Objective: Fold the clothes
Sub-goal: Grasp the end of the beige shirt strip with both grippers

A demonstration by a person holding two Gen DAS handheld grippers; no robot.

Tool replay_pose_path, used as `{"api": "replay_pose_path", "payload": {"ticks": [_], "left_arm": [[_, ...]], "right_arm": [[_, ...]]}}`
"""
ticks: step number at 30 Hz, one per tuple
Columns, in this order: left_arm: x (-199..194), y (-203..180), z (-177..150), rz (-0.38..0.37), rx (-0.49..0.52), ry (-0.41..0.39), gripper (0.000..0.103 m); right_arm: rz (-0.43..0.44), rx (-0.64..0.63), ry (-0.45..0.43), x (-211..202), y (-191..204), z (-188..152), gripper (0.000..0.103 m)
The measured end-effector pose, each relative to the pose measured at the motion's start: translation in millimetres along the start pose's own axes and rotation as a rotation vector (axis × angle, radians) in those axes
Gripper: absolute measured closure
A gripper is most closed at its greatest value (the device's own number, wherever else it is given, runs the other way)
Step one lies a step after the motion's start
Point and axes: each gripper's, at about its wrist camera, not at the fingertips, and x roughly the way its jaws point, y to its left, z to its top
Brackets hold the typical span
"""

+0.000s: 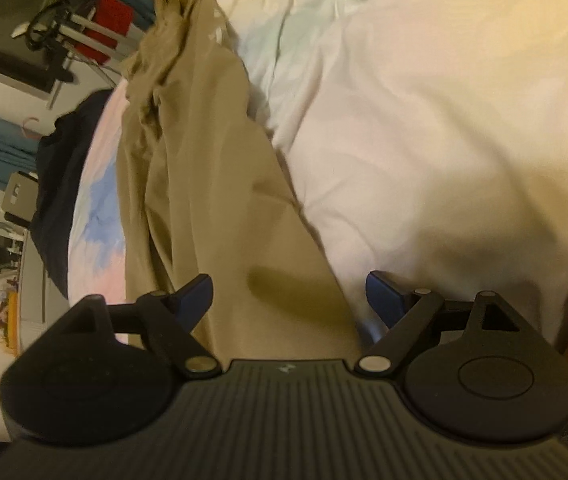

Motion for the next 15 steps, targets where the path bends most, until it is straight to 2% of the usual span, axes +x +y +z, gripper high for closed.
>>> {"api": "replay_pose_path", "payload": {"ticks": [3, 5, 9, 10, 11, 13, 15], "left_arm": [[-0.7, -0.2, -7.4, -0.029, -0.001, 0.023, 0.074], [1.5, 2.1, -10.0, -0.014, -0.022, 0.031, 0.073], [8.5, -6.2, -11.9, -0.005, 0.034, 0.056, 0.061], [9.1, -6.2, -11.9, -0.004, 0.043, 0.054, 0.062], [9.6, -5.9, -11.9, -0.004, 0.051, 0.052, 0.063], [9.0, -5.9, -13.5, -0.003, 0.058, 0.045, 0.089], [5.6, -7.1, -16.5, -0.005, 0.055, 0.028, 0.092]], "right_arm": [[0.034, -0.002, 0.096, 1.2, 1.6, -2.1, 0.017], [0.044, -0.025, 0.109, -1.3, 4.2, -5.8, 0.017], [-0.056, -0.103, 0.107, 1.8, 13.7, -15.7, 0.032], [-0.069, -0.127, 0.112, 1.9, 16.6, -17.6, 0.034], [-0.076, -0.146, 0.121, 1.5, 19.1, -19.3, 0.040], [-0.090, -0.185, 0.131, -0.4, 23.6, -24.0, 0.054], [-0.106, -0.221, 0.134, -2.8, 26.4, -28.6, 0.085]]}}
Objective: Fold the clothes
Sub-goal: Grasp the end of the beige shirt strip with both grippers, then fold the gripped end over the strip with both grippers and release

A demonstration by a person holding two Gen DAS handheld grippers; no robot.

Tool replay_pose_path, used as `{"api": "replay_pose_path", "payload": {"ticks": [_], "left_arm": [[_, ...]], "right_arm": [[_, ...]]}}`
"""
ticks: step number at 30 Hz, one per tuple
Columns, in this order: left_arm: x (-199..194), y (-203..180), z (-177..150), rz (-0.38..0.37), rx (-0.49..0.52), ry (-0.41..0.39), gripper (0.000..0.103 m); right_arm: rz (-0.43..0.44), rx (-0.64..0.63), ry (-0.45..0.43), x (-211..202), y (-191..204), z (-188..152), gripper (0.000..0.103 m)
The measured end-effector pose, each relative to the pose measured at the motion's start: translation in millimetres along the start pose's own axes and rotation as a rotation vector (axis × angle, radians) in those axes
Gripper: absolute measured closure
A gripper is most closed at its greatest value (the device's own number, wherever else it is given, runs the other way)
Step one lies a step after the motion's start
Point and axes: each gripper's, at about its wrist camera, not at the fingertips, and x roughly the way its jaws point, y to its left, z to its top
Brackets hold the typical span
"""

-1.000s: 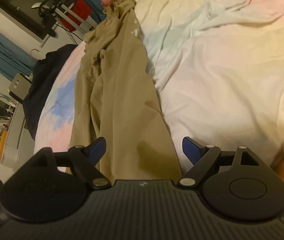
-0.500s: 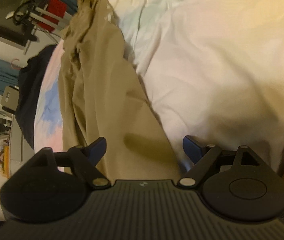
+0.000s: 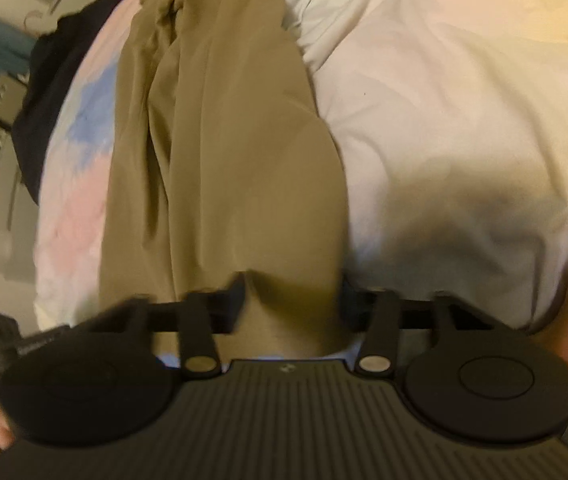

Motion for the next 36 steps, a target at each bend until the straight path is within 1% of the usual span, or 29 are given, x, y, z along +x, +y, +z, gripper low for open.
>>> {"api": "replay_pose_path", "payload": {"ticks": [1, 2, 3, 5, 7, 10, 13, 16, 18, 20, 25, 26, 28, 30, 31, 34, 36], "left_arm": [[-1.8, 0.9, 0.7, -0.001, 0.000, -0.011, 0.094], [-3.6, 1.9, 1.5, -0.002, 0.000, -0.021, 0.094], [-9.1, 2.1, 2.5, -0.019, -0.002, -0.048, 0.095], [-21.1, 2.1, 4.5, -0.058, -0.008, -0.104, 0.096], [-40.1, -3.9, 3.5, -0.091, -0.003, -0.152, 0.096], [-74.0, -19.2, 3.4, -0.152, 0.016, -0.229, 0.097], [-102.4, -38.2, 2.4, -0.205, 0.031, -0.298, 0.097], [-130.5, -46.2, -6.6, -0.214, 0.053, -0.341, 0.097], [-139.2, -45.4, -17.4, -0.223, 0.051, -0.348, 0.097], [-157.4, -30.1, -38.7, -0.226, 0.052, -0.335, 0.097], [-169.4, -4.7, -94.5, -0.246, -0.002, -0.303, 0.097], [-169.2, -4.1, -98.5, -0.233, -0.005, -0.299, 0.097], [-168.4, -3.5, -104.7, -0.205, -0.008, -0.292, 0.098], [-169.6, -13.4, -94.4, -0.196, 0.021, -0.301, 0.098], [-171.1, -21.7, -83.9, -0.186, 0.047, -0.318, 0.097], [-176.0, -47.4, -50.6, -0.151, 0.131, -0.372, 0.097], [-170.9, -63.1, -19.1, -0.134, 0.155, -0.409, 0.097]], "right_arm": [[-0.001, -0.017, -0.002, -1.8, 1.3, -1.9, 0.089], [0.006, -0.027, -0.013, -5.5, 3.1, -3.3, 0.092], [0.017, -0.029, -0.033, -11.0, 5.2, -3.6, 0.093], [0.057, -0.024, -0.083, -25.5, 7.2, -5.1, 0.093], [0.117, -0.022, -0.144, -45.0, 7.9, -5.2, 0.093], [0.179, -0.014, -0.219, -77.4, 10.4, -3.1, 0.093], [0.258, -0.052, -0.290, -111.6, 21.7, -3.7, 0.094], [0.309, -0.093, -0.329, -137.1, 33.1, -14.9, 0.094], [0.319, -0.120, -0.338, -147.3, 36.6, -26.8, 0.094], [0.326, -0.138, -0.330, -153.5, 34.2, -42.0, 0.094], [0.364, -0.119, -0.297, -162.6, 13.7, -93.4, 0.094], [0.371, -0.116, -0.291, -162.6, 10.9, -101.8, 0.094], [0.376, -0.101, -0.277, -162.6, 6.6, -103.7, 0.094], [0.367, -0.109, -0.280, -162.5, 11.7, -94.6, 0.094], [0.357, -0.123, -0.296, -163.2, 17.0, -85.1, 0.094], [0.325, -0.154, -0.356, -162.0, 34.5, -49.4, 0.094], [0.311, -0.146, -0.395, -156.9, 44.3, -19.0, 0.094]]}}
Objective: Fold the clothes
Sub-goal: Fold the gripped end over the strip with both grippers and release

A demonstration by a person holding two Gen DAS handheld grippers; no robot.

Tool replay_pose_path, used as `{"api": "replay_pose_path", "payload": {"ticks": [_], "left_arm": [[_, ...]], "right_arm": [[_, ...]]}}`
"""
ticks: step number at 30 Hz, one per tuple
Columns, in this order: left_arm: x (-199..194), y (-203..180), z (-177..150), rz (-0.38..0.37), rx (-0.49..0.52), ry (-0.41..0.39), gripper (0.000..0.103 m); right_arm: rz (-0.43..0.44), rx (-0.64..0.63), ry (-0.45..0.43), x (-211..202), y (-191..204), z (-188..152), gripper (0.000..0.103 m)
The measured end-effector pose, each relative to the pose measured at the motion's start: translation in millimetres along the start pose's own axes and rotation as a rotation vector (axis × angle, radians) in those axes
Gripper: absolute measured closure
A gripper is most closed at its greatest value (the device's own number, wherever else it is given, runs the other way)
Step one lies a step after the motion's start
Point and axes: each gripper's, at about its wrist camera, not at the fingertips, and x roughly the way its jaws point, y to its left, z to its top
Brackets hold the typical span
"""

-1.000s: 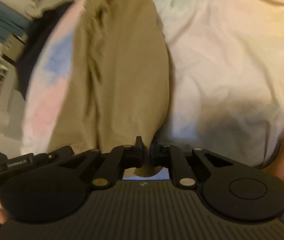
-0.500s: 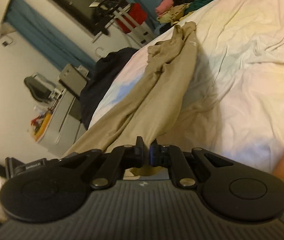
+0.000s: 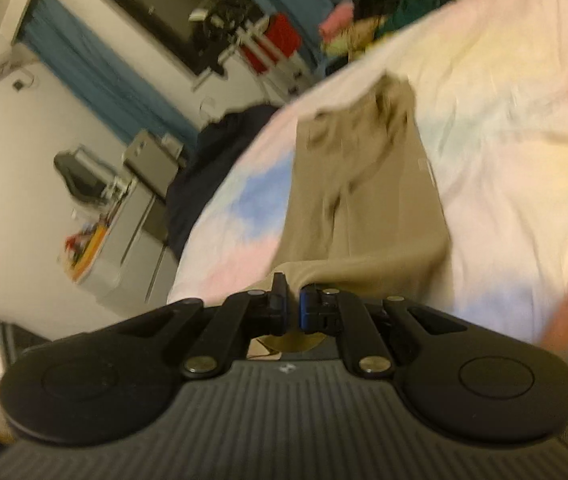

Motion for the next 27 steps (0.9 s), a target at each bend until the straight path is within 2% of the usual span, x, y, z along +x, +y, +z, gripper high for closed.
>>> {"api": "replay_pose_path", "payload": {"ticks": [5, 8, 12, 16, 19, 23, 27], "left_arm": [[65.8, -18.6, 64.6, 0.073, 0.115, -0.098, 0.097], [108.8, -21.6, 84.9, 0.146, 0.185, -0.147, 0.097], [165.8, -6.6, 100.8, 0.207, 0.244, -0.161, 0.096], [228.6, 9.6, 105.5, 0.294, 0.394, -0.141, 0.096], [264.8, 36.2, 106.9, 0.328, 0.412, -0.107, 0.095], [313.2, 74.5, 105.3, 0.372, 0.411, -0.034, 0.095], [337.9, 94.8, 110.4, 0.382, 0.408, 0.018, 0.094]], "right_arm": [[-0.072, -0.031, -0.104, 56.4, -4.7, 48.5, 0.094], [-0.108, -0.029, -0.152, 91.8, -14.6, 66.7, 0.094], [-0.192, -0.077, -0.167, 140.5, -32.8, 76.6, 0.094], [-0.254, -0.125, -0.164, 188.1, -55.2, 83.8, 0.093], [-0.298, -0.199, -0.156, 220.7, -66.5, 86.1, 0.093], [-0.338, -0.251, -0.074, 261.6, -87.9, 88.5, 0.093], [-0.368, -0.263, -0.002, 289.9, -102.2, 87.2, 0.093]]}}
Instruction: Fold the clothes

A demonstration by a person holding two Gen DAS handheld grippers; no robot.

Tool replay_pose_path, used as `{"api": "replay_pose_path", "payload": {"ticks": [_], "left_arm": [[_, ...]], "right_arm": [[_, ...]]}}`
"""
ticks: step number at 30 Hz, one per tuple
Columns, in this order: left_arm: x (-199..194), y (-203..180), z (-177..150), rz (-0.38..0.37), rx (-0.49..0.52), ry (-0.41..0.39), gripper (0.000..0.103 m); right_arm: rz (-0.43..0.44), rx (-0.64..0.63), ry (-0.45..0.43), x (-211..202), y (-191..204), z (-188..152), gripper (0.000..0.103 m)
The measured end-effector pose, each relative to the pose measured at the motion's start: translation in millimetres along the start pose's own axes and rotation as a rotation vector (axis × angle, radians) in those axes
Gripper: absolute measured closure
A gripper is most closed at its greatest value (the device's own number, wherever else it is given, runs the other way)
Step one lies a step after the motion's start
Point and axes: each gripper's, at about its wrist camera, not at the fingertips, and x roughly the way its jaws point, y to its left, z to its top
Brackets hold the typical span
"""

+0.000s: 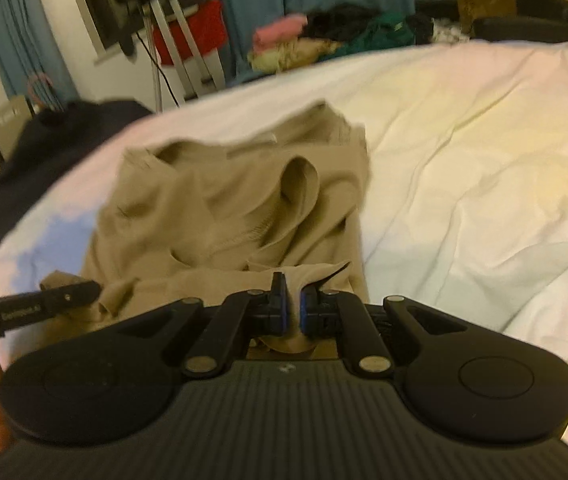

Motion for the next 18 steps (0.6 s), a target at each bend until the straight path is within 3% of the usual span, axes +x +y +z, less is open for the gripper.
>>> {"api": "replay_pose_path", "payload": {"ticks": [8, 9, 10, 11, 12, 13, 14, 15, 18], "left_arm": [[-8.8, -1.1, -2.9, 0.004, 0.032, -0.013, 0.090], [-14.4, -3.9, -2.9, 0.008, 0.033, -0.017, 0.080], [-19.9, -6.8, -2.8, 0.012, 0.035, -0.021, 0.060], [-25.5, -9.7, -2.7, 0.015, 0.037, -0.025, 0.050], [-33.5, -12.8, -3.1, 0.026, 0.035, -0.041, 0.034], [-41.7, -15.9, -3.5, 0.038, 0.034, -0.059, 0.028], [-50.0, -19.0, -3.9, 0.049, 0.032, -0.077, 0.027], [-59.7, -22.4, -4.9, 0.044, 0.029, -0.095, 0.022], [-89.9, -33.0, -10.5, 0.028, 0.026, -0.143, 0.011]], "right_arm": [[-0.022, -0.008, 0.021, 5.5, 3.6, 0.5, 0.092], [-0.019, 0.004, 0.017, 1.9, 2.8, 1.7, 0.092], [-0.018, 0.009, 0.010, -2.4, 3.4, 2.5, 0.092], [-0.017, 0.011, 0.001, -6.8, 4.4, 3.1, 0.089], [-0.017, 0.006, -0.010, -13.7, 6.7, 3.6, 0.072], [-0.016, 0.001, -0.036, -23.4, 9.8, 3.2, 0.058], [-0.014, -0.004, -0.068, -33.8, 13.2, 2.5, 0.027], [-0.012, -0.009, -0.099, -44.2, 16.6, 1.8, 0.015], [0.008, -0.025, -0.182, -85.9, 30.3, -3.9, 0.017]]}}
